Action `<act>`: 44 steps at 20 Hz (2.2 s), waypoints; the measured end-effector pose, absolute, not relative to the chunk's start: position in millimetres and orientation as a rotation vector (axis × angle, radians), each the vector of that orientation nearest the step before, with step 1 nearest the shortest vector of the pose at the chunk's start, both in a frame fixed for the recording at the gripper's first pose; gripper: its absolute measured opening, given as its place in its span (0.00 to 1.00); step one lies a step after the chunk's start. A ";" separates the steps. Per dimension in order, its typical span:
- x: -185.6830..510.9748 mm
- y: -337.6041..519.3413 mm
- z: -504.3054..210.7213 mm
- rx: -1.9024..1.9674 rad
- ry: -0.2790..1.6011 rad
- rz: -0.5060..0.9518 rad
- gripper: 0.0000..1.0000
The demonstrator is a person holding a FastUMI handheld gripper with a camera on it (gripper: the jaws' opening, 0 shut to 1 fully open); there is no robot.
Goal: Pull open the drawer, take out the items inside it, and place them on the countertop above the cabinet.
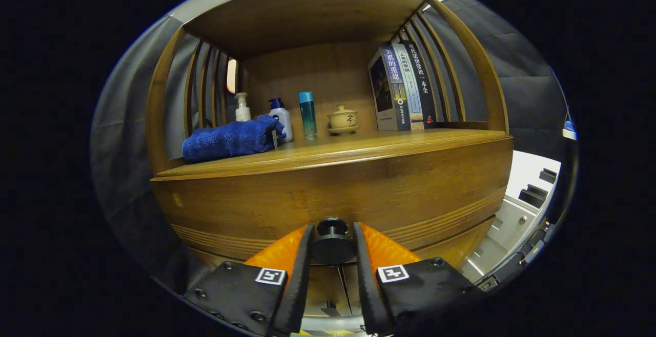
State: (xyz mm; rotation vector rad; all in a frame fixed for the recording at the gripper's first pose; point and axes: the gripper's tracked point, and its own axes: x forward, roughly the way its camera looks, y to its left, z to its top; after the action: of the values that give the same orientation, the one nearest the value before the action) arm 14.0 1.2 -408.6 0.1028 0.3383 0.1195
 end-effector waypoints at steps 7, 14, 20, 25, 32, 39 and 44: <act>11.6 -0.6 -408.7 0.053 0.325 0.092 0.42; -6.9 -0.8 -407.9 0.010 0.336 0.089 0.42; -36.5 -5.1 -403.0 -0.016 0.344 0.087 0.42; -63.2 -7.9 -397.9 -0.016 0.349 0.084 0.42; -96.9 -10.8 -395.4 -0.015 0.359 0.083 0.42; -124.0 -12.9 -392.0 -0.025 0.356 0.081 0.39; -135.3 -13.4 -391.3 -0.044 0.356 0.087 0.37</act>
State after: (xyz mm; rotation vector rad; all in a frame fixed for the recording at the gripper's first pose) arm -135.3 -13.4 -391.3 -0.0438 0.3558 0.0867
